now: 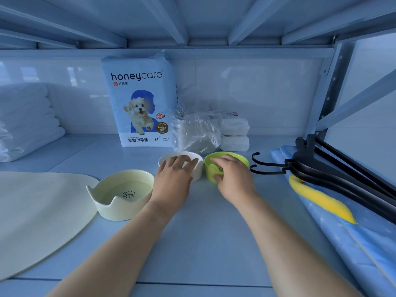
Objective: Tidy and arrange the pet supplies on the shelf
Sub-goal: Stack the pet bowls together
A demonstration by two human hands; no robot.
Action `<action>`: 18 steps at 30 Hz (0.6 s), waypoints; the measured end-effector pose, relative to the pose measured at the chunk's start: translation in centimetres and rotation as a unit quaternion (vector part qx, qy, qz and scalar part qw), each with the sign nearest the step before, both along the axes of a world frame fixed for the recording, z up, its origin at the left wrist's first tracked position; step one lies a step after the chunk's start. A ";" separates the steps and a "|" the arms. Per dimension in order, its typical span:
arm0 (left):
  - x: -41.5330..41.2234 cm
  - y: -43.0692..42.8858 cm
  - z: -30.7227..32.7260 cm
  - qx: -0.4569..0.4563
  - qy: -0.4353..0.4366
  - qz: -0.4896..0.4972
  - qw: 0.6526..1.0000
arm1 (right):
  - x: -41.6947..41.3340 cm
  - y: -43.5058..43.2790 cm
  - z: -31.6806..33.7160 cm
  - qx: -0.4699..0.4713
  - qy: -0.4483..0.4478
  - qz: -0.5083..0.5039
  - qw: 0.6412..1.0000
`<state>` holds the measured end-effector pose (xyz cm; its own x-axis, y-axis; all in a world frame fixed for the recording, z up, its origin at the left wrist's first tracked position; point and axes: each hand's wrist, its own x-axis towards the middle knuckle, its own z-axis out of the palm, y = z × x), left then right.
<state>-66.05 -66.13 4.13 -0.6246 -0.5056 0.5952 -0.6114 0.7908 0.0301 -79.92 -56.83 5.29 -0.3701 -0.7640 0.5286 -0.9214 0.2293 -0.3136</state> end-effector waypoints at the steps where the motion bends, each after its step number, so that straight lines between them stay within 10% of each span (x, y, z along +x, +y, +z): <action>1: 0.2 0.2 0.3 0.000 0.008 -0.003 1.000 | 0.1 0.0 0.0 -0.006 -0.003 0.011 1.000; 18: 9.8 -1.0 3.9 0.124 0.013 0.026 0.992 | 3.0 -0.1 0.2 -0.043 -0.027 0.145 0.988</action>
<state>-56.25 -67.08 8.06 -0.5807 -0.6694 0.4633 -0.6473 0.7248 0.2358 -76.88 -56.96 5.52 -0.1722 -0.7950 0.5816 -0.9260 -0.0706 -0.3707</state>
